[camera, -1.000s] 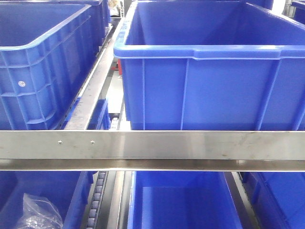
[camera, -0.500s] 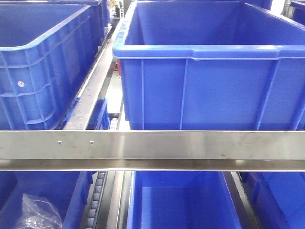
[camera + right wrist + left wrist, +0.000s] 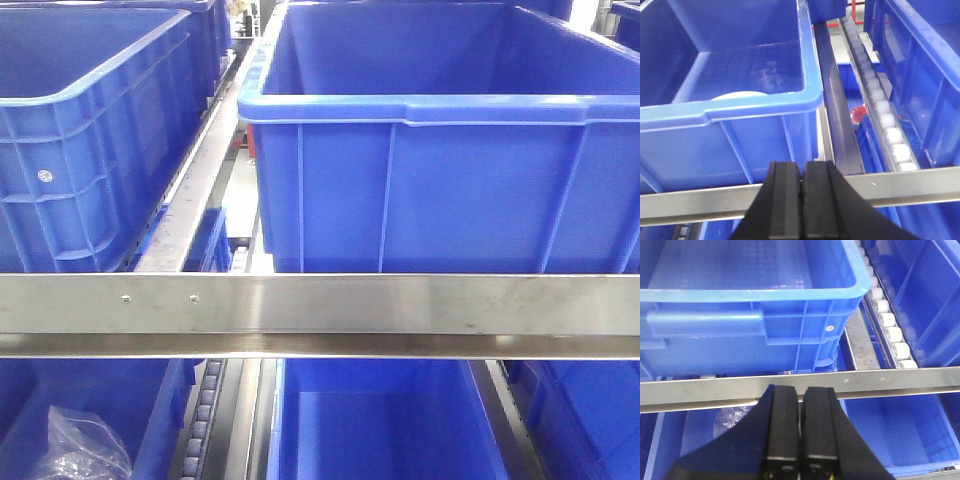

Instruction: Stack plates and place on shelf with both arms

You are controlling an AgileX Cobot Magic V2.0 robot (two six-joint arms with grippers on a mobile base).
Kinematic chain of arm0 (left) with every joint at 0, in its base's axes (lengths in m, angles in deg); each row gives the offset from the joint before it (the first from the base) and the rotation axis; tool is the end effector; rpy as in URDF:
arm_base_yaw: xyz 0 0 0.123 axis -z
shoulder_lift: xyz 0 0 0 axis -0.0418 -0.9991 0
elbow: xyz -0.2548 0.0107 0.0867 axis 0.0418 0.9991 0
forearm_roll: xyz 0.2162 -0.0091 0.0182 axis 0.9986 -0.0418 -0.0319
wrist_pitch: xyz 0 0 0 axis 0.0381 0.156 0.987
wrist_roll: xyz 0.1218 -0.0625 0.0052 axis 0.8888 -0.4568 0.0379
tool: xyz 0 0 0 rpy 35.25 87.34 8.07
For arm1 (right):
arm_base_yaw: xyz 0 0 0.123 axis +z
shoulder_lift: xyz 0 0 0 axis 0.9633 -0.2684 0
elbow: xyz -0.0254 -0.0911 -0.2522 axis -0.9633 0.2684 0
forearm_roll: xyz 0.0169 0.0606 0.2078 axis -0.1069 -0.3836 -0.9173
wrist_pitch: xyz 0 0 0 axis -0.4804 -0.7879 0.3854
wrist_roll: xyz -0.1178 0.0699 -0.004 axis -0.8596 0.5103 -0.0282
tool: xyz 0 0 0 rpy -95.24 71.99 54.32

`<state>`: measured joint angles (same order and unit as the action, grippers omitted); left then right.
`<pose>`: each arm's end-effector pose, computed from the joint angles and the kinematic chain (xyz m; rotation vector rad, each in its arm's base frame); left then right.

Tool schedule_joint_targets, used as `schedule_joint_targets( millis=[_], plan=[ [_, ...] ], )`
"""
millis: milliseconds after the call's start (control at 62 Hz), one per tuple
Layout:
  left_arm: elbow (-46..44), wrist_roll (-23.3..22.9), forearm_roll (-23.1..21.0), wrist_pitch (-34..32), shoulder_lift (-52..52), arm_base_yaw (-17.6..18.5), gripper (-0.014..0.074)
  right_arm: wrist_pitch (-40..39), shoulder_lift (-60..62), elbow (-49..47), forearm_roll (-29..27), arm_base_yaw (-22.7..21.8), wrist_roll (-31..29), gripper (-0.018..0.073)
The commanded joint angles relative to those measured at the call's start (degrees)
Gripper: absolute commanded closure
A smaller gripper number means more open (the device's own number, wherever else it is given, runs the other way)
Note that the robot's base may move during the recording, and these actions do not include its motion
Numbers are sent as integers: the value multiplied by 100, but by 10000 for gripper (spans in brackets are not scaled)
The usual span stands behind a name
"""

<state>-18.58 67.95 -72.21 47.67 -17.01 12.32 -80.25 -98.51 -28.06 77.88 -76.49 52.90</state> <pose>0.1215 -0.0237 0.2521 0.1550 1.9610 -0.1509 0.1166 -0.0048 0.2421 0.1826 1.7225 0.0970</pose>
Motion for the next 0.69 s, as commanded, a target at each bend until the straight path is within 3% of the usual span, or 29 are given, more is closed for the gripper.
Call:
schedule_joint_targets(
  millis=[0, 452, 678],
  plan=[
    [-178, -55, 15, -438, -43, -7, 499, -528, -27, -166, 29, -31, -26, 503],
    [-178, -55, 15, -438, -43, -7, 499, -528, 4, -157, 35, -31, -26, 503],
    [-178, -55, 15, -438, -43, -7, 499, -593, 1085, 353, 35, -42, -26, 503]
  ],
)
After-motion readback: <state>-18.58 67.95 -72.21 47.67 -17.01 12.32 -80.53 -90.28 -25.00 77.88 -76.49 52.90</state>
